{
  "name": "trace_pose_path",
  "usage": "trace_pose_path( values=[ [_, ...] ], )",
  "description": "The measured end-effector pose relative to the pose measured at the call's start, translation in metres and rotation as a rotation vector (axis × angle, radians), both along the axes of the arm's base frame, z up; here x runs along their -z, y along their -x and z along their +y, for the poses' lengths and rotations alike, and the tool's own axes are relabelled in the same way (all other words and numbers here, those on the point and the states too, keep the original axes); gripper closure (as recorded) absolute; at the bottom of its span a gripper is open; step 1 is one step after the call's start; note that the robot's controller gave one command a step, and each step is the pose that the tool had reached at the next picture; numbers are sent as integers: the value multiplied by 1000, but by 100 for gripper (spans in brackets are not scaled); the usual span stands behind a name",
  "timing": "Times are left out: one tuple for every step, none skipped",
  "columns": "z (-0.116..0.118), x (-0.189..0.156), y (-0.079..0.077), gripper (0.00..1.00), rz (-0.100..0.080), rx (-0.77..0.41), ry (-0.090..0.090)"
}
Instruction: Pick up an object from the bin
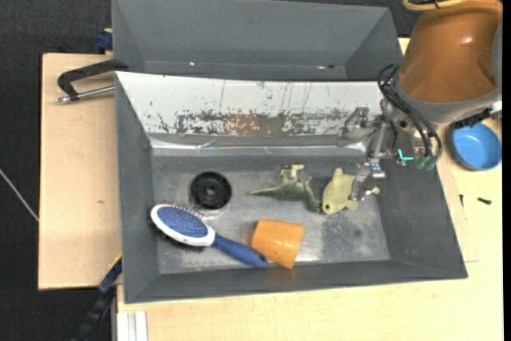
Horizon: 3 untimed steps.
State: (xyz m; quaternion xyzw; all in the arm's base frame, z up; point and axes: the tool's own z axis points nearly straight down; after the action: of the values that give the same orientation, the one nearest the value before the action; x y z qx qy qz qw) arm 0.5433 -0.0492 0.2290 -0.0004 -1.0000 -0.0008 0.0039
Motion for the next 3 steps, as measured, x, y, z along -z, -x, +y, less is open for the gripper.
trace_pose_path(
  values=[
    [4,127,-9,0,-1,260,1],
    [17,156,9,0,-15,394,1],
    [17,155,8,100,-18,393,1]
  ],
)
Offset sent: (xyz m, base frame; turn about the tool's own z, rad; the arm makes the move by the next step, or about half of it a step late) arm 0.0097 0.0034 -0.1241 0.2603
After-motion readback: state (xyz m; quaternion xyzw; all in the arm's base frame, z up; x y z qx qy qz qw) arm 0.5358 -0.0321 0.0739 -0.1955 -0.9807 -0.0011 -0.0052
